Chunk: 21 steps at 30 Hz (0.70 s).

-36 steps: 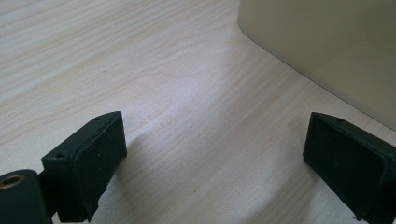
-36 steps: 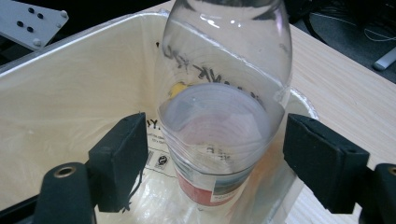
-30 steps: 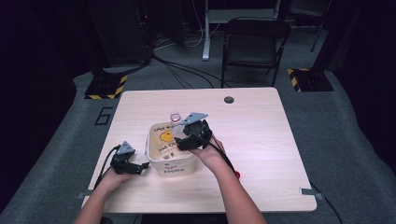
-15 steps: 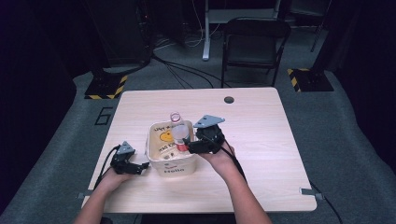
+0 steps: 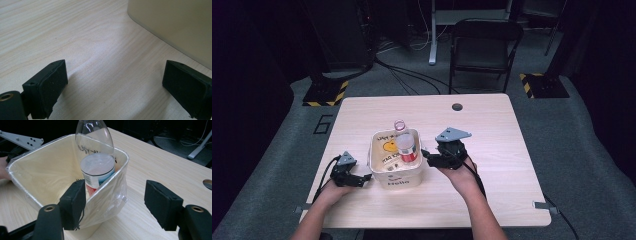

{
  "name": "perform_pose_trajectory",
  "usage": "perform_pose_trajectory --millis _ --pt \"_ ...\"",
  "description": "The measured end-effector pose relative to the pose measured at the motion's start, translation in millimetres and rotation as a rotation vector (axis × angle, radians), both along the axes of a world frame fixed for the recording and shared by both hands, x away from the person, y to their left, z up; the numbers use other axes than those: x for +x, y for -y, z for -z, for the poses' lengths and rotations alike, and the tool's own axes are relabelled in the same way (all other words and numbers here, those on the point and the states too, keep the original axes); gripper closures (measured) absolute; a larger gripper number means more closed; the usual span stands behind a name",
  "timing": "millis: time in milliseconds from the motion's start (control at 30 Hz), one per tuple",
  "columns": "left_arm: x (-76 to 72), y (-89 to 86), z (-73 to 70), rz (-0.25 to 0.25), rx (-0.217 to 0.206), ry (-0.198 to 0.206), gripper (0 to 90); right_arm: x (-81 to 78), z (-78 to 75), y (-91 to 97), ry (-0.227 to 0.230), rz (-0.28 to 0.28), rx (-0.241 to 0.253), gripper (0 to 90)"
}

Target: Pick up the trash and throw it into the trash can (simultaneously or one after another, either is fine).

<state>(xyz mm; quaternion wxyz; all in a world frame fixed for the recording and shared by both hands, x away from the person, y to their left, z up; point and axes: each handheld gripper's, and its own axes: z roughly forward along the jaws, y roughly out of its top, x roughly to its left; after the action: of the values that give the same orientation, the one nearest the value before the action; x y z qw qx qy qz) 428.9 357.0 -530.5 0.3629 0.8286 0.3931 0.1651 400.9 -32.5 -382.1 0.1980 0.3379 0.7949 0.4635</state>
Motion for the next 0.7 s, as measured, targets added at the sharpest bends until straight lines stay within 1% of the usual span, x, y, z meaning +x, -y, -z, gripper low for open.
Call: perform_pose_trajectory --millis 33,100,200,333,367,400,533,667,700 --pt "-0.1 0.0 0.0 -0.001 0.0 -0.001 5.9 -3.4 1.9 4.5 0.002 0.003 0.01 36.6" --pt "-0.1 0.0 -0.1 0.0 0.001 -0.001 5.9 -4.6 2.7 5.3 -0.004 0.005 0.018 37.6" --pt "-0.1 0.0 0.0 0.0 0.0 -0.001 5.9 -8.4 7.3 11.4 -0.015 0.01 0.012 39.0" --pt "-0.1 0.0 0.0 -0.001 0.0 -0.001 5.9 -11.6 9.5 15.3 -0.018 0.016 0.017 39.4" --pt "-0.1 0.0 -0.1 -0.001 0.0 -0.001 5.9 -12.2 9.8 16.3 -0.014 0.016 0.01 39.0" --pt "-0.1 0.0 -0.1 -0.001 0.0 -0.001 5.9 -13.2 10.4 17.3 -0.011 0.024 0.007 37.3" --pt "-0.1 -0.1 -0.1 0.001 0.002 -0.001 5.9 -15.8 12.9 22.2 -0.014 0.038 0.007 37.2" --pt "-0.1 0.0 0.0 -0.001 0.0 -0.001 5.9 -18.3 18.9 32.1 -0.016 0.058 0.007 37.2" --pt "-0.1 0.0 0.0 -0.001 0.0 -0.001 5.9 -19.5 21.5 36.9 -0.014 0.064 0.015 37.3"
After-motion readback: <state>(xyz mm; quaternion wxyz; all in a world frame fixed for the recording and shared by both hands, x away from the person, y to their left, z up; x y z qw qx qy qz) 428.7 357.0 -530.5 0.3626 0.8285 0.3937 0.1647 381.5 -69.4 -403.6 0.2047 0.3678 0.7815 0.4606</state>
